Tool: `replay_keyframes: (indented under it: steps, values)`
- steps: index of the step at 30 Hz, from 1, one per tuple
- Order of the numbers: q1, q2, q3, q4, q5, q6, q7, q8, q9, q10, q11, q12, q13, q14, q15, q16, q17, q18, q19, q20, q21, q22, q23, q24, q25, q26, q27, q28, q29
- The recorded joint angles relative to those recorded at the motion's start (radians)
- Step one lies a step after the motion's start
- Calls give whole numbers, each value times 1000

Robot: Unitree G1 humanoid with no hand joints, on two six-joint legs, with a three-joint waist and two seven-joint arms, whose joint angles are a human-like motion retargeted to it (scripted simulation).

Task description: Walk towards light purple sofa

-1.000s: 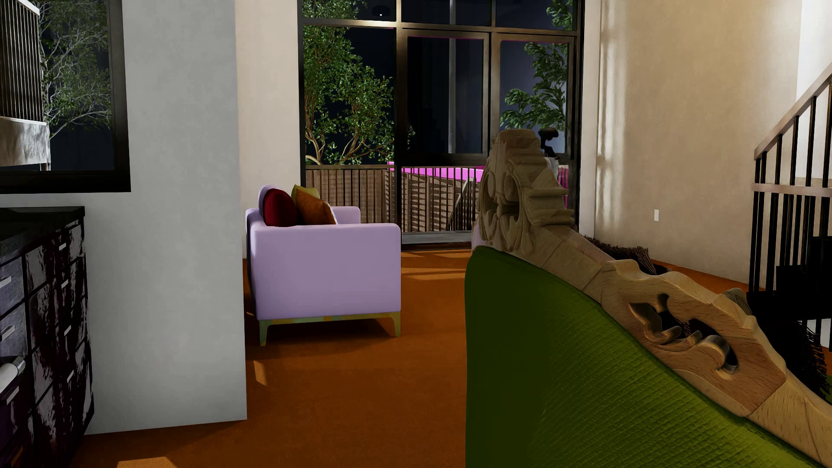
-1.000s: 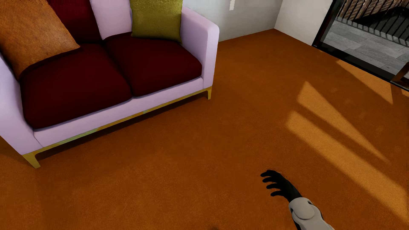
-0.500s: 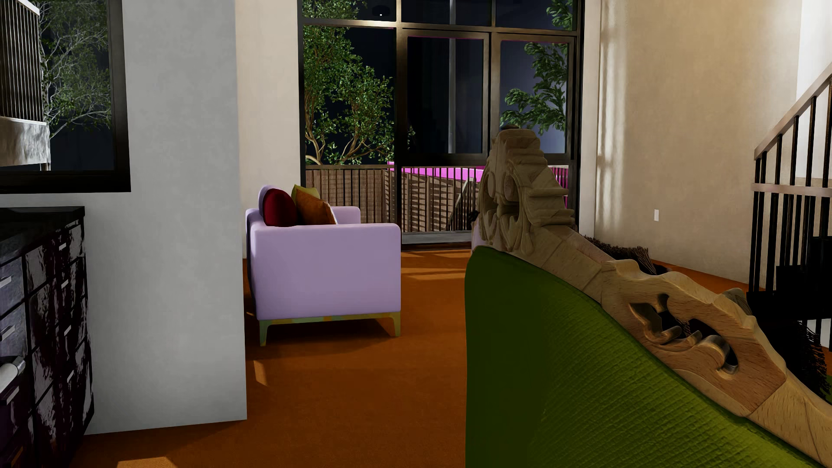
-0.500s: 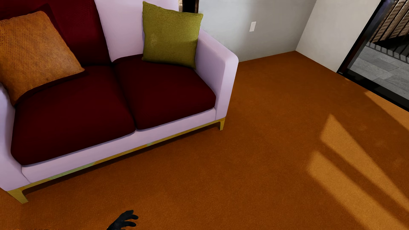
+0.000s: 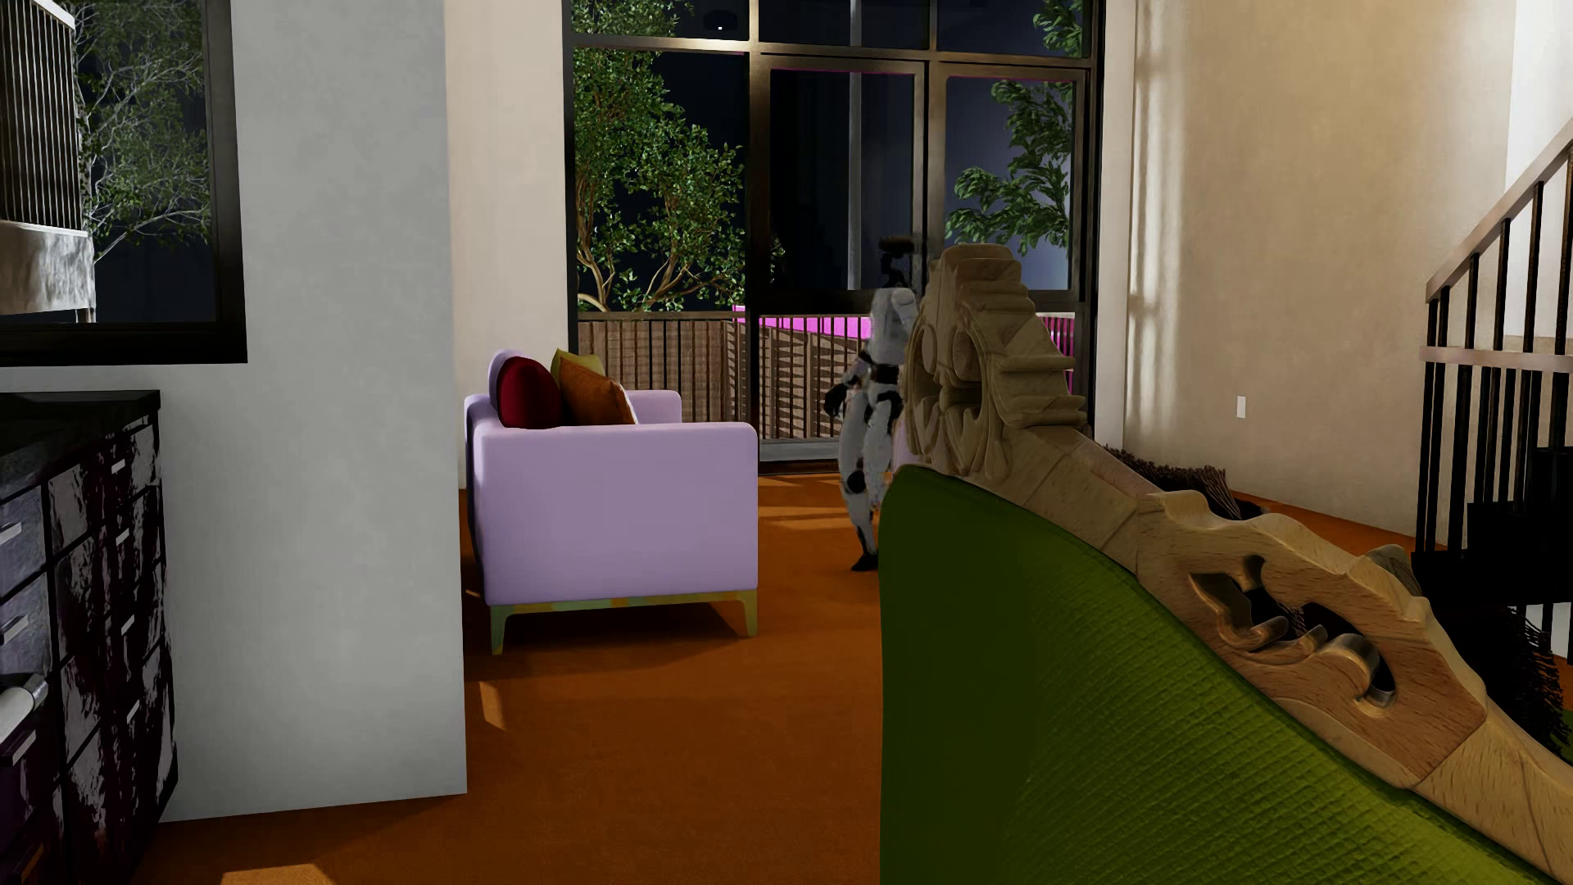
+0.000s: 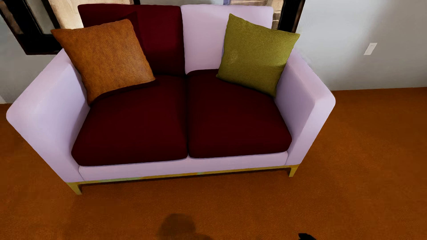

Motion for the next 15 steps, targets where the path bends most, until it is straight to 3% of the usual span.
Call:
replay_keyframes:
  steps: [1,3,5,7,11,15]
  values:
    - [-75,22,39,-7,11,9,0,0,10,113,-9,3,-20,28,-24,-9,-10,0,0,49,-34,-23,-16,0,0,0,0,0,0]
    - [-188,70,120,-39,16,13,0,0,34,236,-27,-8,-71,-23,-50,-35,-20,0,0,178,-83,-64,-2,0,0,0,0,0,0]
    - [-242,100,191,-58,9,10,0,0,56,169,-32,-31,-125,-93,-58,-46,-28,0,0,230,-65,-130,14,0,0,0,0,0,0]
    - [-243,93,242,-69,1,-1,0,0,77,-30,-8,-70,-166,-100,-86,-33,-32,0,0,203,5,-189,-11,0,0,0,0,0,0]
    - [-173,71,244,-101,-18,-41,0,0,110,-354,38,-143,-201,-90,-145,1,8,0,0,168,115,-140,-113,0,0,0,0,0,0]
    - [-76,155,173,-104,-22,-33,0,0,66,-472,-29,-147,-80,-107,-146,-15,60,0,0,235,127,-70,-166,0,0,0,0,0,0]
